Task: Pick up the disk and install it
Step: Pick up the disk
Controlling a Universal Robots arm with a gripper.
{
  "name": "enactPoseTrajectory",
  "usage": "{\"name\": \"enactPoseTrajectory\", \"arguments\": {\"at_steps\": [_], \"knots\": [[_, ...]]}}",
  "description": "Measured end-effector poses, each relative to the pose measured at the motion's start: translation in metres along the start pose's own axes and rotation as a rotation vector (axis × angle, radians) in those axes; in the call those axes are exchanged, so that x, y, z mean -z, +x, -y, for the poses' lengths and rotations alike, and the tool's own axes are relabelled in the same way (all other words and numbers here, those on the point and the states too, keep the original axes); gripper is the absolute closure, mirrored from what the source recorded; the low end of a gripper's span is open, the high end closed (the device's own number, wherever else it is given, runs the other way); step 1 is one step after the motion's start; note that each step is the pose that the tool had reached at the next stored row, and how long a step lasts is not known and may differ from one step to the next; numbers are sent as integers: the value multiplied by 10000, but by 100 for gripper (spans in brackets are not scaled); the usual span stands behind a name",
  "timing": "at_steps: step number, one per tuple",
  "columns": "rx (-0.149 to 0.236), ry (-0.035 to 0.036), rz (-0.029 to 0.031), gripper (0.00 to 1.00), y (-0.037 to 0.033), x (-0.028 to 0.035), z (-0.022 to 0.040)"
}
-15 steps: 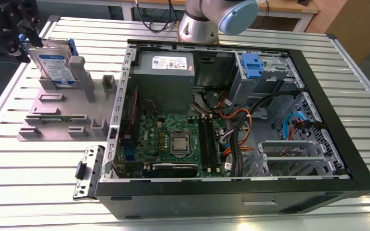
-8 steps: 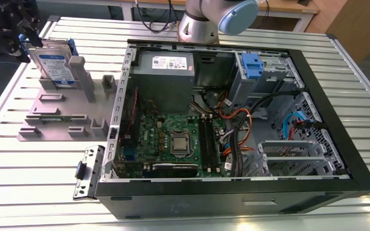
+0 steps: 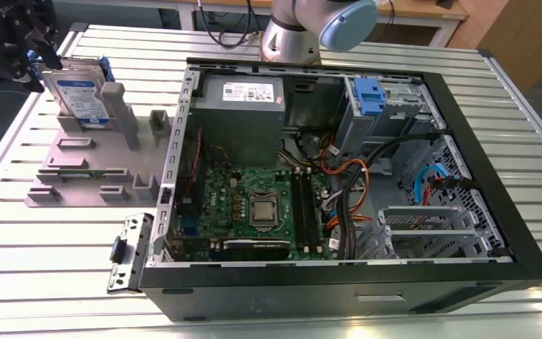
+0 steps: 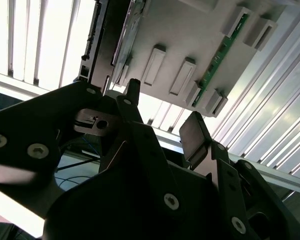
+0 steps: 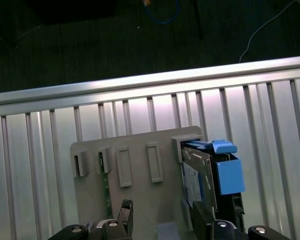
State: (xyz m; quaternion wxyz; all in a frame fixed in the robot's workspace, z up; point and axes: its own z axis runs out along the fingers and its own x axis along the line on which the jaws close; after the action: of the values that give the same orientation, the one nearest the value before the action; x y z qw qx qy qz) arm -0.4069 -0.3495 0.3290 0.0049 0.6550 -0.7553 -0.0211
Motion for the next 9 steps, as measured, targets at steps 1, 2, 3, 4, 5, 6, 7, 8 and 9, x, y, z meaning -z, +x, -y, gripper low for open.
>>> {"name": "enactPoseTrajectory", "arguments": {"at_steps": [1, 2, 3, 4, 5, 6, 7, 8, 9], "knots": [[0, -1, 0, 42, -1, -1, -2], [0, 0, 0, 42, -3, -2, -3], [0, 0, 0, 42, -6, -3, -6], [0, 1, 0, 42, -10, -5, -11], [0, 1, 0, 42, -14, -6, -16], [0, 2, 1, 42, -21, -8, -20], [0, 1, 1, 42, -32, -8, -24], [0, 0, 0, 42, -44, -8, -28], [0, 1, 0, 42, -59, -9, -32]]}}
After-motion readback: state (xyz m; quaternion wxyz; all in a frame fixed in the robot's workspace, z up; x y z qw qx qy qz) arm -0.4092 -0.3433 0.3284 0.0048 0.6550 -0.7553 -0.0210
